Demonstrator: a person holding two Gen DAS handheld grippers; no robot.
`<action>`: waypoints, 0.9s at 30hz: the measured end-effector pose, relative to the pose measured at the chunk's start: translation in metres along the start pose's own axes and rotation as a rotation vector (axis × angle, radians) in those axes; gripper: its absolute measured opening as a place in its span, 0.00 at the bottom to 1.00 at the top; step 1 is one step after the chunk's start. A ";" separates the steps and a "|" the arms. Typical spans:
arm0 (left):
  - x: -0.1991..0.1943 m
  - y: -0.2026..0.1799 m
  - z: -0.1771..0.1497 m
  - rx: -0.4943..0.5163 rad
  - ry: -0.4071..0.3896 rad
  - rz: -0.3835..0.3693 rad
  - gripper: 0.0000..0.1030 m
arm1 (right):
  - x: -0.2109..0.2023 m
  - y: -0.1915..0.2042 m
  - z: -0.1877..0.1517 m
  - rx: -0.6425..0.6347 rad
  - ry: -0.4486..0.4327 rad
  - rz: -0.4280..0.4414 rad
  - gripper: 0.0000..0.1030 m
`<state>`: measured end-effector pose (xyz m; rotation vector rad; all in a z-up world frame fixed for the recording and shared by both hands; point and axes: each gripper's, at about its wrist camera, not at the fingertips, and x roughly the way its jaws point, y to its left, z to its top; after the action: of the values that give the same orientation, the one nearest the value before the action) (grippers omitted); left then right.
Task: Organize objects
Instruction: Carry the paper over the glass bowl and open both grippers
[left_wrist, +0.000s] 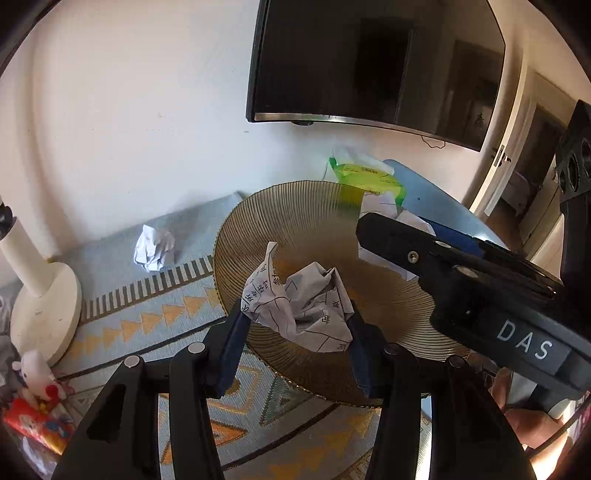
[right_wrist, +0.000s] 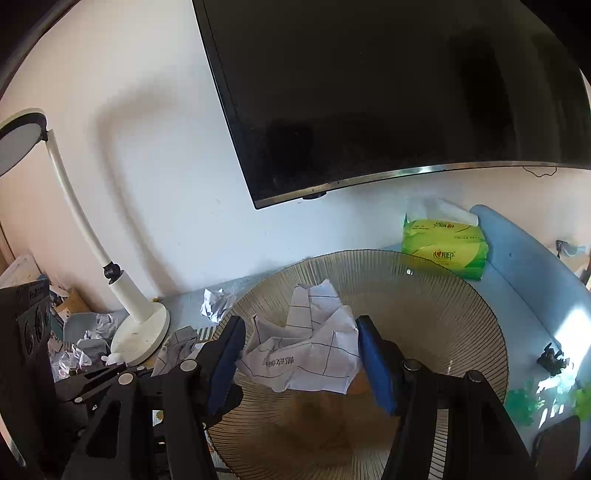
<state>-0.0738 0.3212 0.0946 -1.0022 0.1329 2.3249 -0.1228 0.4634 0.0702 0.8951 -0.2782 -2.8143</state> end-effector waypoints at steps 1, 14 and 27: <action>0.003 -0.003 0.000 0.008 0.005 0.003 0.46 | 0.003 0.000 0.000 -0.004 0.005 -0.007 0.58; 0.039 -0.005 0.011 -0.075 0.147 -0.076 0.99 | 0.018 -0.015 0.000 0.058 0.043 -0.057 1.00; -0.022 0.028 0.006 -0.119 0.022 0.024 0.99 | -0.018 0.039 0.004 0.041 0.049 0.059 1.00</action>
<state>-0.0815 0.2891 0.1101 -1.0894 0.0154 2.3670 -0.1064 0.4305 0.0917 0.9467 -0.3503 -2.7385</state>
